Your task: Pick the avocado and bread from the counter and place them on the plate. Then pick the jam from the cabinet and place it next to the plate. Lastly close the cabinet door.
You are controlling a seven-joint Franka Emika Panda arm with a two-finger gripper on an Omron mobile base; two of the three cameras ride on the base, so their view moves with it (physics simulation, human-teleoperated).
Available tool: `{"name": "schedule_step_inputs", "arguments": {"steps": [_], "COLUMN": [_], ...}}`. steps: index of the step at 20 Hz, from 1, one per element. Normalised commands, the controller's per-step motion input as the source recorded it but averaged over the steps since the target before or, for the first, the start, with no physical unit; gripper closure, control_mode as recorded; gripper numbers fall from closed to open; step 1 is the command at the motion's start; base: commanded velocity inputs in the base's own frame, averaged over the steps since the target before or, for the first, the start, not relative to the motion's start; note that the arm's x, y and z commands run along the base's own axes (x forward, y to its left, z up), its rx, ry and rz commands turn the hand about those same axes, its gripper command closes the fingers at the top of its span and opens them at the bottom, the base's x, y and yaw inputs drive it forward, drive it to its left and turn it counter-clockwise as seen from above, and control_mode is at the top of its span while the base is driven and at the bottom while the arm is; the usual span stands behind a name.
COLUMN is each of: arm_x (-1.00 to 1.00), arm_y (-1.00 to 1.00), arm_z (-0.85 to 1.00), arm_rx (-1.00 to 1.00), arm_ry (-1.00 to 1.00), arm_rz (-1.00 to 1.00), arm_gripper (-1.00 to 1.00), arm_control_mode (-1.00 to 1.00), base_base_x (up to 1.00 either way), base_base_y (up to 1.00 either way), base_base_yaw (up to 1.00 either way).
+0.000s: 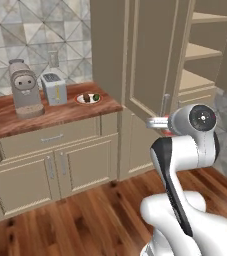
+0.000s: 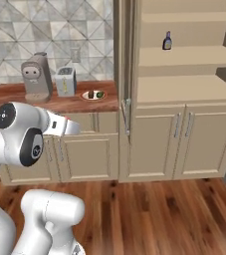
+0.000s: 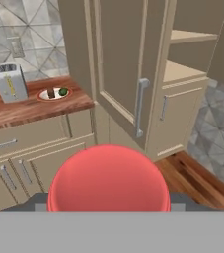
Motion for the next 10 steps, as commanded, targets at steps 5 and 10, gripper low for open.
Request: {"name": "schedule_step_inputs", "arguments": {"steps": [5, 10], "arm_x": [0.00, 0.00], "arm_y": [0.00, 0.00], "arm_z": [0.00, 0.00], "arm_rx": [0.00, 0.00], "arm_ry": [0.00, 0.00], "arm_rz": [0.00, 0.00], "arm_gripper": [1.00, 1.00], "arm_control_mode": [1.00, 1.00], "base_base_x": [0.42, 0.40], "base_base_y": [0.41, 0.52], "base_base_yaw": [-0.08, -0.07]}}
